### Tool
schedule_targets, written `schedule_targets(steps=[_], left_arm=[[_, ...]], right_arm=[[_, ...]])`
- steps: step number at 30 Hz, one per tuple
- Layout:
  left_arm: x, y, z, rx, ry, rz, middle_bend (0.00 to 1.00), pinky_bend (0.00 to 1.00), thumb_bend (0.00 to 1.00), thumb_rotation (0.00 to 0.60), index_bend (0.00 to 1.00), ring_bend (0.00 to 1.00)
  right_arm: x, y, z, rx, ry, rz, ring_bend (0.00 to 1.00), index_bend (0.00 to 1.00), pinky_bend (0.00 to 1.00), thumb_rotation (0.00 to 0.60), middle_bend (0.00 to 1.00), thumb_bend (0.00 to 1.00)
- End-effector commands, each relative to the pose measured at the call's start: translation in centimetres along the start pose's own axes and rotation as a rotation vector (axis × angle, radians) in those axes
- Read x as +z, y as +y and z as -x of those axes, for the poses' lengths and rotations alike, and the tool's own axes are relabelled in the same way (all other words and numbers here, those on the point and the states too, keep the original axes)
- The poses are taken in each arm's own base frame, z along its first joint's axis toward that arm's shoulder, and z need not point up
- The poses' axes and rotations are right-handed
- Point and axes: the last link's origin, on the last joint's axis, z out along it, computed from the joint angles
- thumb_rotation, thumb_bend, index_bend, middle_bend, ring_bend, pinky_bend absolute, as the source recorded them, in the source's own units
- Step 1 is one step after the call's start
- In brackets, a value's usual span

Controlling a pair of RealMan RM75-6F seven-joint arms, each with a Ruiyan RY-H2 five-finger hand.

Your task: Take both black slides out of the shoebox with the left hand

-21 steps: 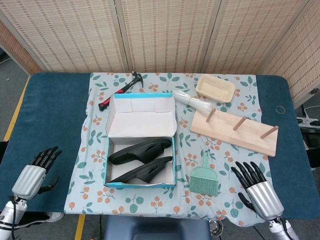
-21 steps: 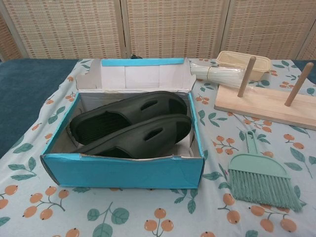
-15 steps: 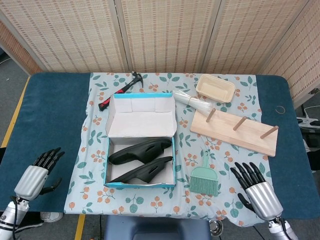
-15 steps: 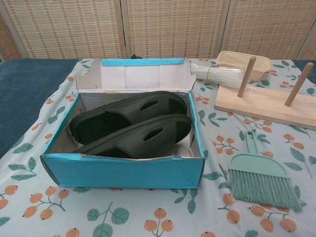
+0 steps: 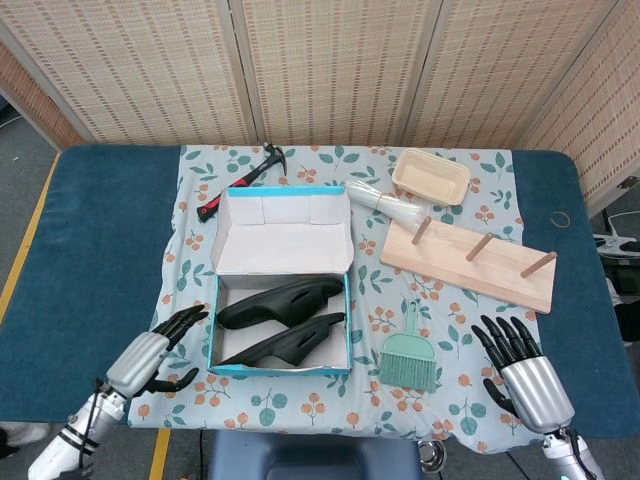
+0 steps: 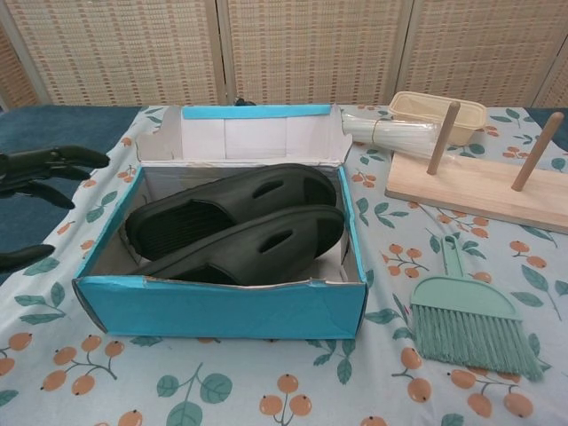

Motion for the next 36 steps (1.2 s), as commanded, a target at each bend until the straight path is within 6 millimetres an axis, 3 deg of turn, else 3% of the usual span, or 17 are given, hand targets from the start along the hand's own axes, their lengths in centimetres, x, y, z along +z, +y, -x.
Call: schedule_targets(steps=[1, 8, 13, 17, 26, 36], left_arm=[[2.7, 3.7, 0.7, -0.083, -0.048, 0.03, 0.01, 0.23, 0.39, 0.6, 0.0, 0.03], [5.9, 7.6, 3.5, -0.028, 0.01, 0.052, 0.07, 0.28, 0.37, 0.6, 0.02, 0.08], [6.5, 8.2, 4.2, -0.003, 0.017, 0.039, 0.13, 0.33, 0.36, 0.6, 0.05, 0.16], [7.8, 9.3, 6.3, 0.071, -0.032, 0.028, 0.15, 0.35, 0.35, 0.6, 0.08, 0.18], [9.8, 9.2, 7.9, 0.168, -0.018, -0.061, 0.18, 0.38, 0.35, 0.6, 0.11, 0.18], [10.0, 9.4, 8.3, 0.215, -0.091, -0.09, 0.18, 0.39, 0.35, 0.6, 0.17, 0.18]], right_arm=[[0.1, 0.1, -0.1, 0.005, 0.0, 0.002, 0.0, 0.0, 0.0, 0.6, 0.0, 0.24], [-0.2, 0.2, -0.5, 0.016, 0.008, -0.004, 0.0, 0.0, 0.0, 0.6, 0.0, 0.24], [-0.2, 0.2, -0.5, 0.017, 0.009, -0.003, 0.0, 0.0, 0.0, 0.6, 0.0, 0.24], [-0.2, 0.2, -0.4, 0.018, -0.005, -0.011, 0.0, 0.0, 0.0, 0.6, 0.0, 0.24], [-0.4, 0.0, -0.2, 0.014, -0.016, -0.022, 0.0, 0.0, 0.0, 0.6, 0.0, 0.24], [-0.5, -0.1, -0.3, 0.016, -0.011, -0.024, 0.0, 0.0, 0.0, 0.6, 0.0, 0.24]])
